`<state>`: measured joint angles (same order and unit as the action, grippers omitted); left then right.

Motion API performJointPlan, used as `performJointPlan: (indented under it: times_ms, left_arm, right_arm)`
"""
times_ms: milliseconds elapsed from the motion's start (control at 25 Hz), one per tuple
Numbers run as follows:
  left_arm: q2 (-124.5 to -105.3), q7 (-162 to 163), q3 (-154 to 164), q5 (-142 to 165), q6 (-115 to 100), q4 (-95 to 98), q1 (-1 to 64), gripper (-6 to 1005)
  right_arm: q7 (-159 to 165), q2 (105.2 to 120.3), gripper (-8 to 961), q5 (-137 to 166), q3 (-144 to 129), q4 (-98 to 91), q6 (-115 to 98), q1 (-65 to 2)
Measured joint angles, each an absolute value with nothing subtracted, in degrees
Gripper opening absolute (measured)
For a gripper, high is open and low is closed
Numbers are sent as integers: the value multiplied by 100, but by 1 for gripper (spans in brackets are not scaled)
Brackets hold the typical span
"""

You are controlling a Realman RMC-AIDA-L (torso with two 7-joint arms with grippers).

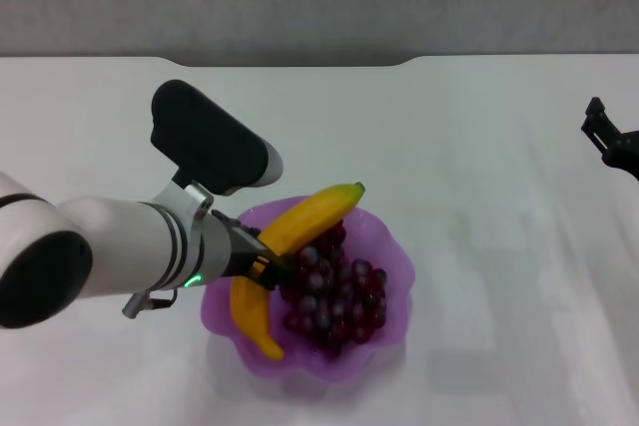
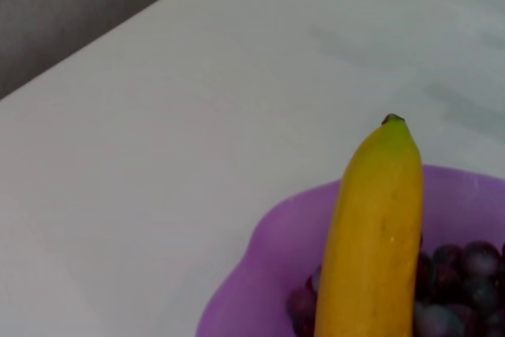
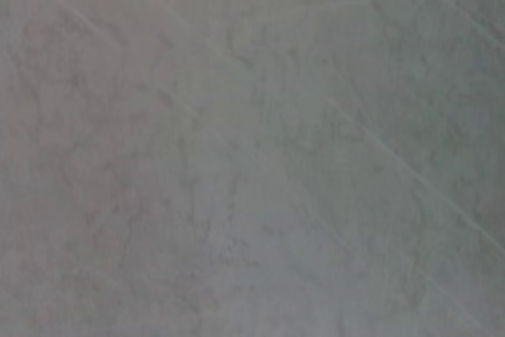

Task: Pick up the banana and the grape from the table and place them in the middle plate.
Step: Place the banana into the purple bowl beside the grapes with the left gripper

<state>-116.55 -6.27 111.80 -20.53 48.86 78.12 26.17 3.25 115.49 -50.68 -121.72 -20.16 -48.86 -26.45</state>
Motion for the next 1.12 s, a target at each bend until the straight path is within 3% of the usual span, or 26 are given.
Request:
performJointPlan:
  times_ms: [800,1040,1120]
  left_arm:
    - [-11673,334,11693,-1078,4673,7775,2761,509]
    - [-11672,389,11697,-1019,4584,7762,2720,740]
    - [-11664,411,11697,-1015,4481,7827,2677,771]
  right_arm:
    - [334,11557,884,-5062,-12172,-1998,-4886,-2645]
    - [334,11557,884,-5062,-12180,-1995,-4886,-2647]
    - [334,11558,884,-5062,-12181,-1983,-4886,-2645]
